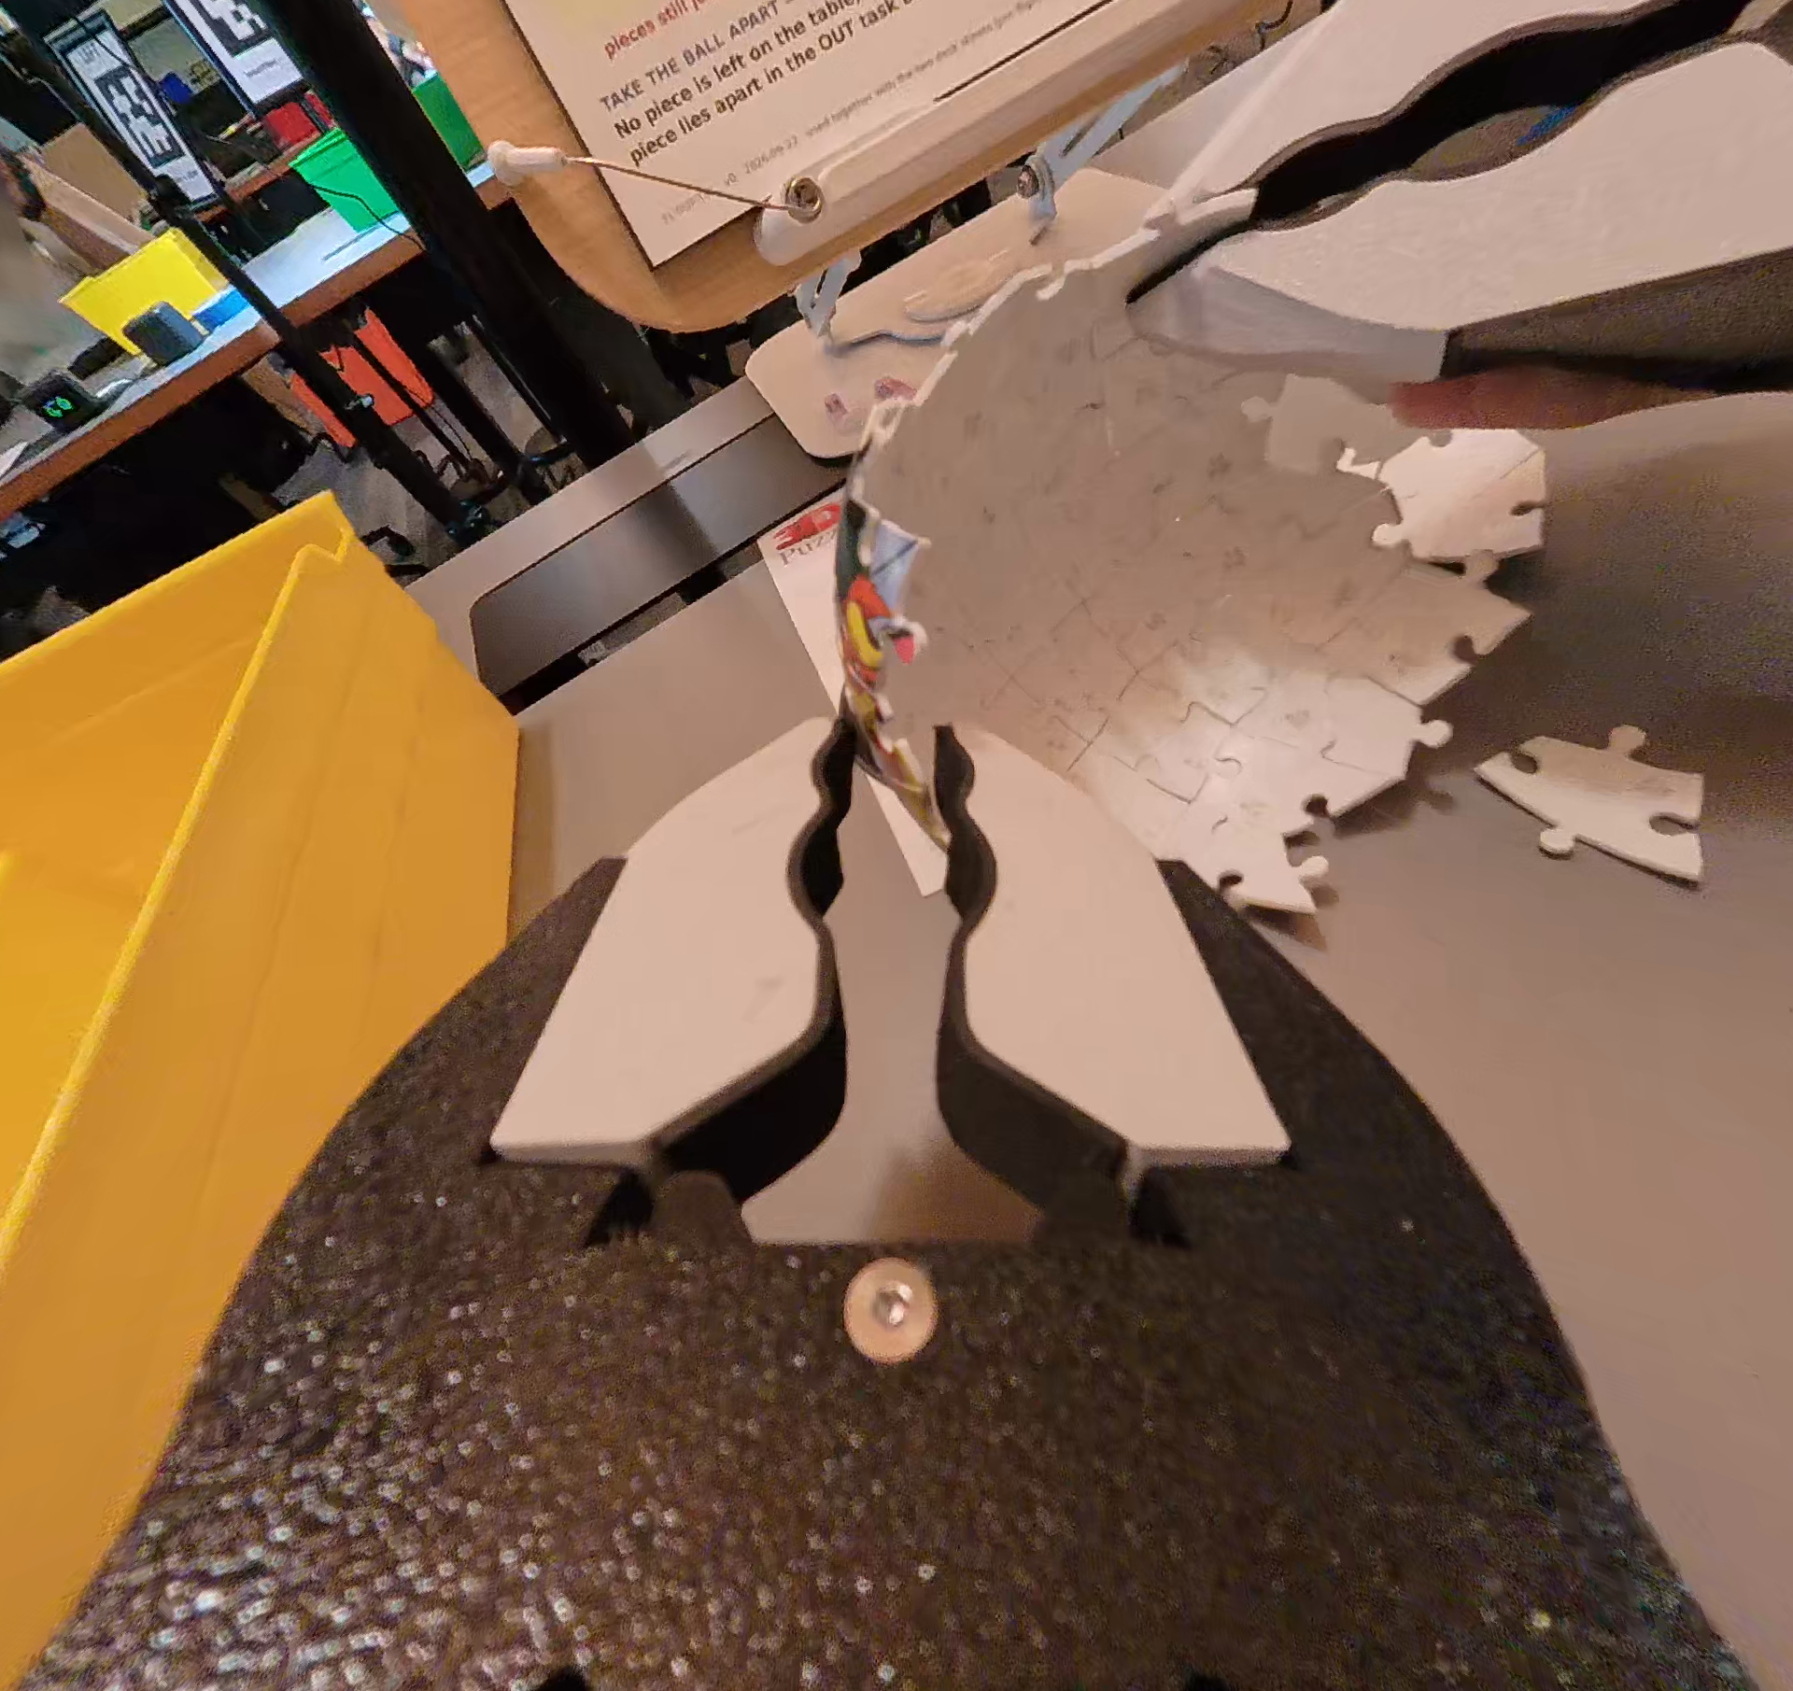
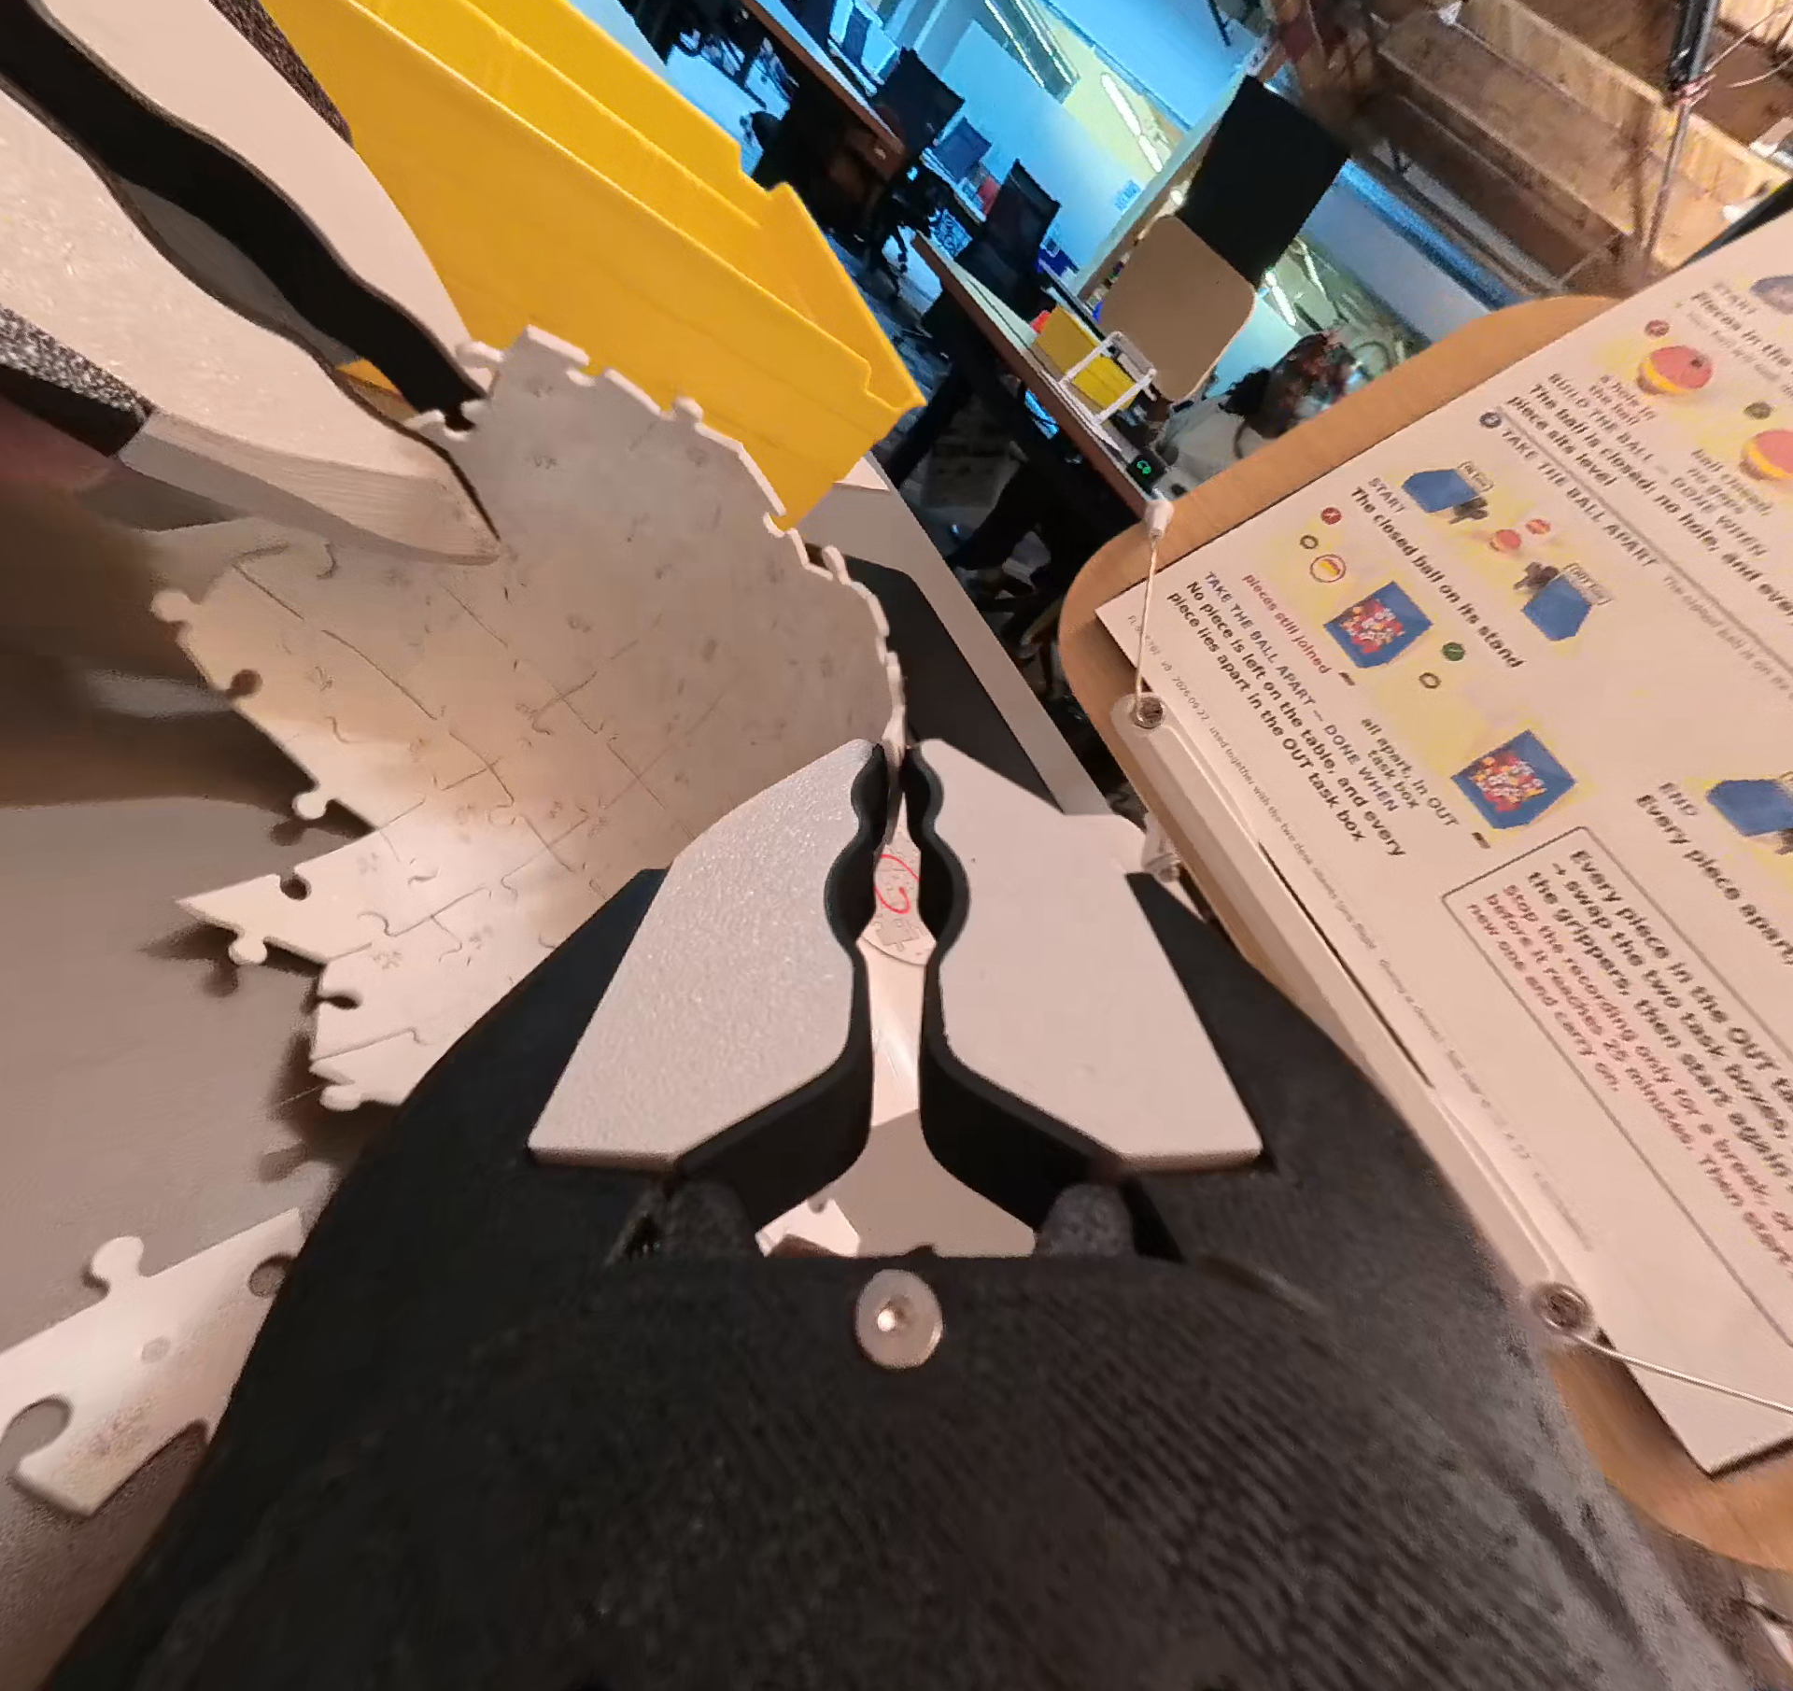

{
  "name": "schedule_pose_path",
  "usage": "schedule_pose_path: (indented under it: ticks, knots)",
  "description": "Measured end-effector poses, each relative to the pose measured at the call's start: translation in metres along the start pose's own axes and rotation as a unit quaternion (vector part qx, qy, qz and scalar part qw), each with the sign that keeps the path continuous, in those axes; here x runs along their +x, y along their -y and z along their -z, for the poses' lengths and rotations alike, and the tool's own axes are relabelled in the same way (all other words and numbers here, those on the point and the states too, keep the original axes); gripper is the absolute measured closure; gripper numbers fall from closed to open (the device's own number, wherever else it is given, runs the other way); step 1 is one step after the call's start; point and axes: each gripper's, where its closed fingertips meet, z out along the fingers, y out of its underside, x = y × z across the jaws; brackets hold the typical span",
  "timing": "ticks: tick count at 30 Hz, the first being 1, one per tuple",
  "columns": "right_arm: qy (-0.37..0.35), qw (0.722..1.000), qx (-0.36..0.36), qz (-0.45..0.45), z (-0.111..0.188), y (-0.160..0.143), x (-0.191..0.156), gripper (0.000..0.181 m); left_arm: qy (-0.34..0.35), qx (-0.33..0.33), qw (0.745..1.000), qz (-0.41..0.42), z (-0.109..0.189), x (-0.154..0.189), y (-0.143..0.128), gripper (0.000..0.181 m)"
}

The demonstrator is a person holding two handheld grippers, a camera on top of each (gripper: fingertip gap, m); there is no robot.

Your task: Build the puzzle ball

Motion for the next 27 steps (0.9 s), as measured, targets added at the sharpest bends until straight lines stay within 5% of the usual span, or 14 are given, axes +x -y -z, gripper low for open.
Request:
schedule_pose_path:
  ticks: [2,11,14,18,27]
  knots:
    - [-0.019,1.0,-0.005,0.015,0.003,0.001,0.001,0.178,0.002,-0.009,1.0,0.011,0.0,-0.001,-0.004,0.153]
    - [-0.088,0.992,-0.005,0.085,0.009,-0.002,0.009,0.177,-0.015,0.015,0.997,0.072,0.02,0.008,0.006,0.149]
    - [-0.098,0.989,0.008,0.112,0.011,0.002,0.01,0.177,-0.109,0.022,0.992,0.065,0.036,0.053,0.014,0.152]
    - [-0.114,0.983,0.028,0.139,0.017,0.005,0.008,0.177,-0.227,-0.094,0.968,0.042,0.045,0.12,-0.013,0.138]
    - [-0.129,0.974,0.074,0.172,0.034,0.016,0.0,0.178,-0.25,-0.14,0.957,0.04,0.029,0.165,-0.016,0.119]
